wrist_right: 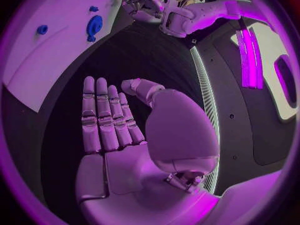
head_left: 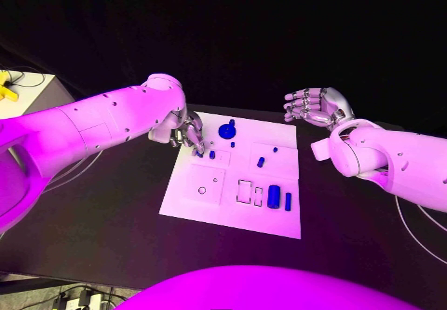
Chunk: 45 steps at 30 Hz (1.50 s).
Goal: Assemble the parts on the task board
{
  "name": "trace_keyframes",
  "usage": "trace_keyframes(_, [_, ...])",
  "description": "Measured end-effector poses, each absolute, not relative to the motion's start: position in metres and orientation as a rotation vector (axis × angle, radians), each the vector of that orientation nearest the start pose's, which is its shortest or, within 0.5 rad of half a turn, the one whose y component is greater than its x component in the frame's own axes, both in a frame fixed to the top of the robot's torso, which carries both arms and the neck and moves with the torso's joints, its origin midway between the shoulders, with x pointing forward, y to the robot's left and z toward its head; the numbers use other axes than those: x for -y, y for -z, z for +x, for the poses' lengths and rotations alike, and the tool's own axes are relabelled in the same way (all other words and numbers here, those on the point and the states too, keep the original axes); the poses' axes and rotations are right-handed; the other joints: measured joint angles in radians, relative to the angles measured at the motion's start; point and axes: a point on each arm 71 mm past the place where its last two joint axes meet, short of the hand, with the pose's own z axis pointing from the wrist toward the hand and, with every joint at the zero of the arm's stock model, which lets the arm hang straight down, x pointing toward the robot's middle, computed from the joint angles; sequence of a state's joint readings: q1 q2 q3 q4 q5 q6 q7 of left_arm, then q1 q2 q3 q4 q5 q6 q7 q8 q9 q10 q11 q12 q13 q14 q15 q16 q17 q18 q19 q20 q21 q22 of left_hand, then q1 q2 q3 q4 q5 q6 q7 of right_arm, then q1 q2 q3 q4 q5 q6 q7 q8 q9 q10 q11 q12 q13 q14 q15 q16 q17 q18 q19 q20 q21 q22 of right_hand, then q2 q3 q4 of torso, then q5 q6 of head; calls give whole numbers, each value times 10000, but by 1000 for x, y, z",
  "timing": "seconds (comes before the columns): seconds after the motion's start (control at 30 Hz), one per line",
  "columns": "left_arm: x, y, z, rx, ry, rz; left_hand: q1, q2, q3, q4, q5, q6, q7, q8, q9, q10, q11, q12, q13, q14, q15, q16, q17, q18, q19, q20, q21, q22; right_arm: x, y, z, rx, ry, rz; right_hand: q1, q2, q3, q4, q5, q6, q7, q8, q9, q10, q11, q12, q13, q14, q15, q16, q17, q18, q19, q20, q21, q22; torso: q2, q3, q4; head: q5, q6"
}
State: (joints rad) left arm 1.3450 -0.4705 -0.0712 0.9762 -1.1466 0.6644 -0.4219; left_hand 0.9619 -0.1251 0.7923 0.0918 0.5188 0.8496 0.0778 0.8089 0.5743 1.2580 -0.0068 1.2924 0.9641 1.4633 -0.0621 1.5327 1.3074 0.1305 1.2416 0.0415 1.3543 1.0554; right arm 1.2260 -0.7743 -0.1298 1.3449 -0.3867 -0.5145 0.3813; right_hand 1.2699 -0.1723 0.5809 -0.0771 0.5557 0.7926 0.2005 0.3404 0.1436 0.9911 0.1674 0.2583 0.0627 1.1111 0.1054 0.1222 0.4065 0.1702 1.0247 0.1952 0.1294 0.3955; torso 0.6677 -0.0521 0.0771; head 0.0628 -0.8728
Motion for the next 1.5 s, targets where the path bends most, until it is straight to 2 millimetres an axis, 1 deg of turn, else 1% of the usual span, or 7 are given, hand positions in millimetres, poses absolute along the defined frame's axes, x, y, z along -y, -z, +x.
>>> trace_keyframes(0.27, [-180,202,565,-25961,2129,1421,1,1,0,0,-2,0,0,20,13,0,0,0,18,0,0,0,0,0,0,0,0,0,233,198,515,-14105,-11522,7213,0,0,0,0,0,0,0,0,-8,0,0,0,0,0,0,0,0,0,0,0,0,0,8,2,-9,1,0])
trace_keyframes(0.9, [-174,206,566,-25962,1945,1428,2,2,-19,-38,47,103,-34,42,38,63,-19,40,143,0,0,39,0,0,0,0,0,19,231,197,515,-14123,-11571,7201,0,0,0,0,0,0,0,0,-8,0,0,0,0,0,0,0,1,0,0,0,0,0,17,5,-12,-73,1])
trace_keyframes(1.0, [-173,207,566,-25932,1913,1404,2,2,-19,-38,48,103,-34,41,38,63,-19,40,144,0,0,39,0,0,0,0,0,31,231,197,515,-14124,-11576,7200,0,0,30,-30,0,56,54,-80,-20,0,0,-59,0,0,0,0,-40,0,0,0,0,-45,17,2,-12,-81,1])
trace_keyframes(1.2, [-173,209,566,-25860,1873,1355,2,2,-46,-65,85,107,-37,42,41,63,-18,40,154,0,0,39,0,0,0,0,0,32,231,197,515,-14127,-11582,7199,0,0,31,-31,0,57,54,-80,-20,0,0,-58,0,0,0,0,-41,0,0,0,0,-45,12,2,-9,-95,1])
trace_keyframes(1.4, [-173,210,566,-25718,1859,1252,0,4,-46,-65,85,146,-69,2,80,68,-12,39,21,0,0,39,0,0,0,0,0,13,231,197,515,-14129,-11584,7199,1,0,31,-31,0,57,54,-80,-20,0,0,-58,0,0,0,0,-40,0,0,0,0,-45,7,2,-3,-105,1])
trace_keyframes(1.47, [-173,210,566,-25678,1865,1216,-27,31,-77,-96,85,173,-67,-79,111,71,3,-24,-98,0,0,39,0,0,0,0,0,-40,231,197,514,-14131,-11587,7199,0,0,31,-31,0,56,53,-80,-20,0,0,-58,0,0,0,0,-40,0,0,0,0,-45,3,2,-3,-105,1])
trace_keyframes(1.5, [-173,210,566,-25653,1874,1193,-27,31,-120,-140,85,173,-67,-138,136,15,53,-92,-176,0,0,39,0,0,-1,1,0,-74,231,197,514,-14131,-11586,7199,1,0,31,-31,0,56,54,-80,-20,0,0,-58,0,0,0,0,-40,0,0,0,0,-45,0,3,-3,-105,1])
